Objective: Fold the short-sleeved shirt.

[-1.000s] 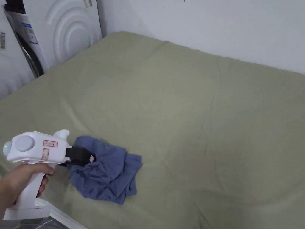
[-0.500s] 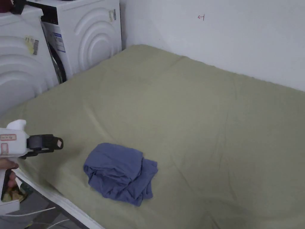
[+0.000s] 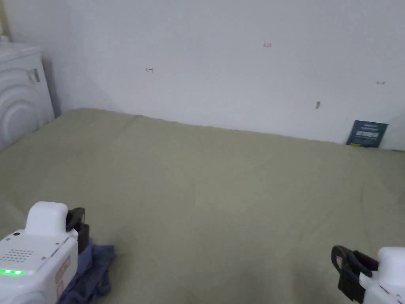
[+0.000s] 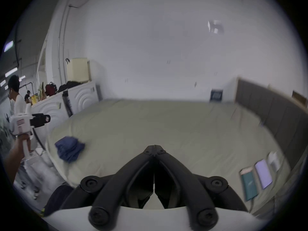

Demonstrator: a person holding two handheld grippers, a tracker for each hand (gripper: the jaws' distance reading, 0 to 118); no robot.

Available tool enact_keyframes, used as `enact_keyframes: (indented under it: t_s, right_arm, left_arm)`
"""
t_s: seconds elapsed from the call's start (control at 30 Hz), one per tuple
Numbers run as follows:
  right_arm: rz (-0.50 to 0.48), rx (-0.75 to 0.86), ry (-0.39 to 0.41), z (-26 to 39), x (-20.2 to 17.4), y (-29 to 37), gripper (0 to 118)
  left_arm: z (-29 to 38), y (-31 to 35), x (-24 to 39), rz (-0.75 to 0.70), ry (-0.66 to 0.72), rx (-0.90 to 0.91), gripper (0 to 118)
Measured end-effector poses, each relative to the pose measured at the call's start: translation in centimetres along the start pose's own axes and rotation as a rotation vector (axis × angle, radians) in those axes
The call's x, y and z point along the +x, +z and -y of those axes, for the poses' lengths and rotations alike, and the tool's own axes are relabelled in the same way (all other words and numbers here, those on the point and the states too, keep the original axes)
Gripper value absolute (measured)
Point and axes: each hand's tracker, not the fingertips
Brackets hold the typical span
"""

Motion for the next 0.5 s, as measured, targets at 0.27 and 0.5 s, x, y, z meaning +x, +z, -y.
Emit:
enact_keyframes:
  t_s: [0.27,0.5]
  right_arm:
    - [0.061,0.197,0.064,-6.9,1.7,4.1,0]
    - [0.104,0.287,0.077,-8.3,0.4,5.4,0]
  left_arm:
    - [-6.9,3.2,11.9,0.122,-0.116,0.282,3]
    - [-10.0,3.3,14.2,0.131,-0.092,0.347,3]
